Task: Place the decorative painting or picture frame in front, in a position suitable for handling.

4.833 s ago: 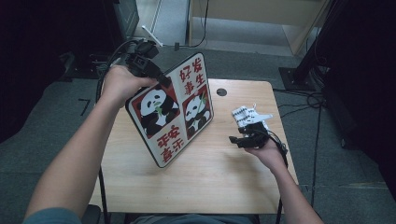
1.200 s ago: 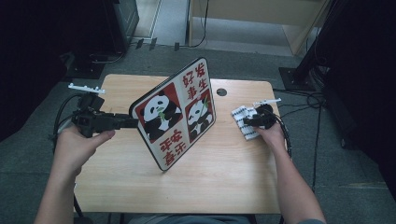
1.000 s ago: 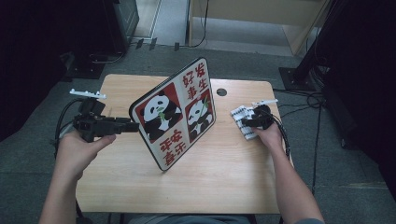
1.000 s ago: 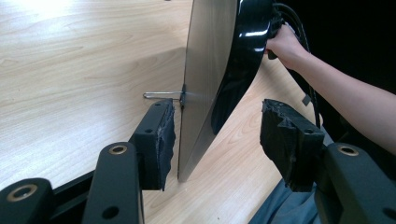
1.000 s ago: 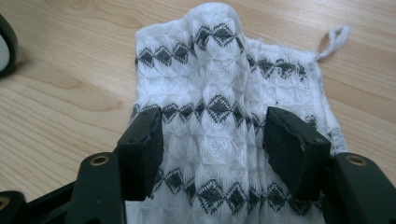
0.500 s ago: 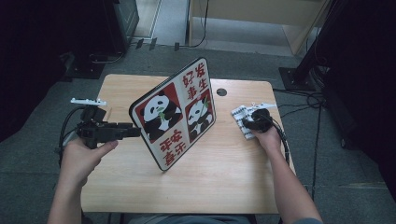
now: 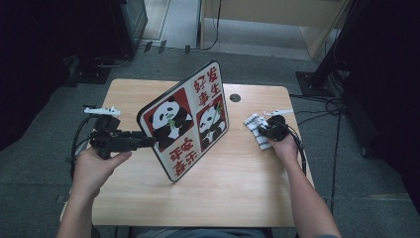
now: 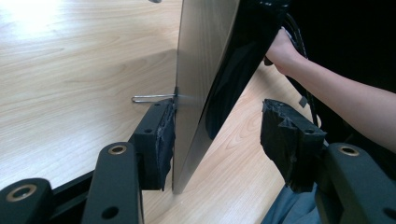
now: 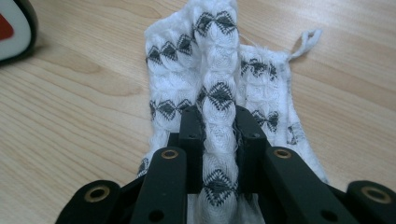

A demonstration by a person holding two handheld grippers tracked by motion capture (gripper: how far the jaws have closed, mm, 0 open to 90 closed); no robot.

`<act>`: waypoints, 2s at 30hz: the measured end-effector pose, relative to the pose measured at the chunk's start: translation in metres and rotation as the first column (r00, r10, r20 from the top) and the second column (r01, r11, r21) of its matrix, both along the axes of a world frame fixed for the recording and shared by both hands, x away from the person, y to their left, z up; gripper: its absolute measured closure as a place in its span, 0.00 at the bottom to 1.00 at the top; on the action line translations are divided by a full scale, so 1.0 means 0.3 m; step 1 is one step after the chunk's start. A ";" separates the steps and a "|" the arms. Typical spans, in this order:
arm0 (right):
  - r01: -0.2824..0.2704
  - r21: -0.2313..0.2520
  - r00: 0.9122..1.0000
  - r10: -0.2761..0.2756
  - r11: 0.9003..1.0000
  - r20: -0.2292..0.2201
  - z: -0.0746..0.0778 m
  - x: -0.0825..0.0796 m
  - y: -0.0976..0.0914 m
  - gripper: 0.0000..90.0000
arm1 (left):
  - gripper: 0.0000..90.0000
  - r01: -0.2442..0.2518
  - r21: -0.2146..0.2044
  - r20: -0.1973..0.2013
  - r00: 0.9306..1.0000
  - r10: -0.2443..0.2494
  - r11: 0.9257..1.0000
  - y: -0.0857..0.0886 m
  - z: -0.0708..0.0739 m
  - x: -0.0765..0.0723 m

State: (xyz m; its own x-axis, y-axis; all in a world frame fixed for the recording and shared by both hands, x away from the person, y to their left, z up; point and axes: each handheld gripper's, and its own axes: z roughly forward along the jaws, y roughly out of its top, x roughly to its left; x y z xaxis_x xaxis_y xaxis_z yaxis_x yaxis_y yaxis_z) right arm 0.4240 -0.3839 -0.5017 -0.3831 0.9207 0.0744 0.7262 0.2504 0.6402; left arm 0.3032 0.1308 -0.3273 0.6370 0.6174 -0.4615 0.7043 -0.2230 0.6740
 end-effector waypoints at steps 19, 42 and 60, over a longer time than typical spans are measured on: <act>-0.086 0.089 0.996 0.087 0.992 -0.010 0.100 -0.055 -0.002 0.88 | 0.53 0.019 -0.017 0.023 1.000 -0.019 1.000 -0.043 -0.036 0.035; -0.215 0.126 0.977 0.212 0.969 0.038 0.206 -0.110 0.126 0.86 | 0.72 -0.010 -0.052 0.030 0.999 0.011 0.999 -0.043 -0.061 0.046; -0.265 0.137 0.964 0.260 0.954 0.052 0.252 -0.126 0.171 0.86 | 0.85 -0.003 -0.006 0.094 0.996 0.004 1.000 -0.057 -0.063 0.041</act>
State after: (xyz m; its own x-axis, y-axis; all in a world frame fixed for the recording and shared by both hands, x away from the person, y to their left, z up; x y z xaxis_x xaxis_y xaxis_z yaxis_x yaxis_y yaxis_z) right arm 0.3860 -0.3326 -0.4261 -0.6143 0.7683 0.1799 0.6249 0.3344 0.7054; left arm 0.3155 0.1138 -0.3464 0.6755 0.6170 -0.4037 0.6388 -0.2162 0.7383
